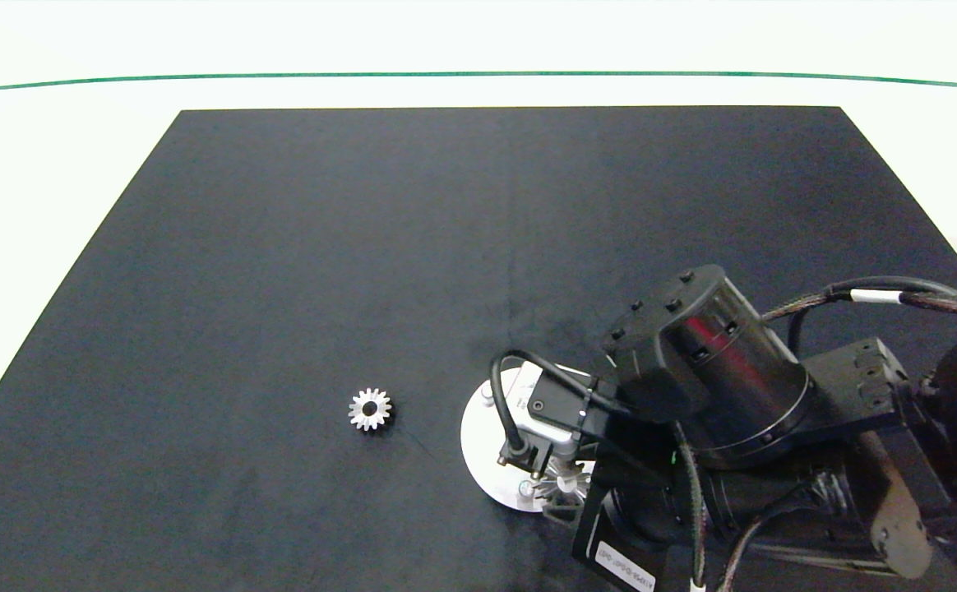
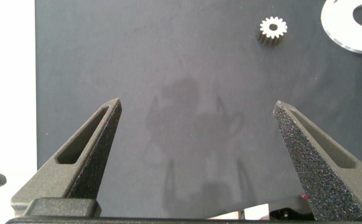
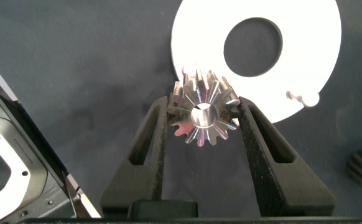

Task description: Install three planetary gears onto the carrier pins

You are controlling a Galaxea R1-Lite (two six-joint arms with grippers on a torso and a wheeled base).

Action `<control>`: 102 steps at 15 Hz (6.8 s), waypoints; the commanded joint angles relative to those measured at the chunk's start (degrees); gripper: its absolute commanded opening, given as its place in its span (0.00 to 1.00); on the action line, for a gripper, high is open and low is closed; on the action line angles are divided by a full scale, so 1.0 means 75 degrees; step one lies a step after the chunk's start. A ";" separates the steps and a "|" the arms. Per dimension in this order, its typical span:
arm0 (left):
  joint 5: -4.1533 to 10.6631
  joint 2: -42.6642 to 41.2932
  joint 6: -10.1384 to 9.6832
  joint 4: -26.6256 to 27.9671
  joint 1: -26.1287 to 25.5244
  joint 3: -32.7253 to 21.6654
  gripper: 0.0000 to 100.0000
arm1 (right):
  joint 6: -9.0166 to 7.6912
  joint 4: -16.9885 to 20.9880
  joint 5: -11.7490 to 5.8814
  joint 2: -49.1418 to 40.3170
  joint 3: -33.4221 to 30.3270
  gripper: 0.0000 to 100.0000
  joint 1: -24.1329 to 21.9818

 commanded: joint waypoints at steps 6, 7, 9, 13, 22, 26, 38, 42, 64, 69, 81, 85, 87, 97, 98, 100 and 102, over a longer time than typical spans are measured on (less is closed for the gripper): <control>-0.0016 0.0121 0.0013 -0.0110 -0.0012 -0.0020 1.00 | -0.0038 0.0014 -0.0209 0.0396 -0.0043 0.16 0.0123; -0.0016 0.0121 0.0013 -0.0122 -0.0012 -0.0032 1.00 | -0.0038 0.0002 -0.0209 0.0431 -0.0054 0.16 0.0123; -0.0016 0.0132 0.0013 -0.0122 -0.0012 -0.0009 1.00 | -0.0038 -0.0021 -0.0209 0.0525 -0.0125 0.16 0.0135; -0.0027 0.0179 0.0013 -0.0122 -0.0012 -0.0020 1.00 | -0.0038 -0.0009 -0.0209 0.0595 -0.0465 0.16 0.0147; -0.0027 0.0191 0.0013 -0.0239 -0.0023 -0.0044 1.00 | -0.0038 0.0038 -0.0327 0.0689 -0.0441 0.16 0.0135; -0.0027 0.0203 0.0013 -0.0239 -0.0023 -0.0044 1.00 | -0.0038 0.0073 -0.0338 0.0689 -0.0441 0.16 0.0147; -0.0039 0.0250 -0.0011 -0.0345 -0.0047 -0.0056 1.00 | -0.0038 0.0073 -0.0338 0.0853 -0.0453 0.16 0.0158; -0.0039 0.0250 -0.0011 -0.0345 -0.0047 -0.0044 1.00 | -0.0038 0.0061 -0.0338 0.0853 -0.0500 0.16 0.0158; -0.0027 0.0285 -0.0023 -0.0356 -0.0117 -0.0114 1.00 | -0.0050 0.0073 -0.0338 0.0970 -0.0594 1.00 0.0147; -0.0016 0.0261 -0.0023 -0.0345 -0.0117 -0.0114 1.00 | -0.0038 0.0659 -0.0420 -0.0448 -0.0500 1.00 0.0100; -0.0027 0.0179 -0.0023 -0.0333 -0.0106 -0.0067 1.00 | 0.0056 0.1584 0.0236 -0.2264 0.0285 1.00 -0.3838; -0.0027 0.0109 -0.0023 -0.0321 -0.0106 -0.0056 1.00 | 0.0208 0.0963 0.0482 -0.2452 0.1293 1.00 -0.3838; -0.0027 0.0086 -0.0023 -0.0321 -0.0106 -0.0067 1.00 | 0.0255 0.0249 0.0470 -0.2358 0.1574 1.00 -0.3861; -0.0027 0.0074 -0.0034 -0.0321 -0.0106 -0.0032 1.00 | 0.0372 -0.1720 0.0576 -0.1409 0.2125 1.00 -0.4142; -0.0027 0.0086 -0.0023 -0.0333 -0.0094 -0.0032 1.00 | 0.0372 -0.1826 0.0576 -0.1350 0.2114 1.00 -0.4142; -0.0027 0.0086 -0.0023 -0.0321 -0.0094 -0.0032 1.00 | 0.0372 -0.1919 0.0576 -0.1210 0.2067 1.00 -0.4131; -0.0027 0.0086 -0.0023 -0.0333 -0.0106 -0.0032 1.00 | 0.0372 -0.1931 0.0587 -0.1057 0.1961 1.00 -0.4107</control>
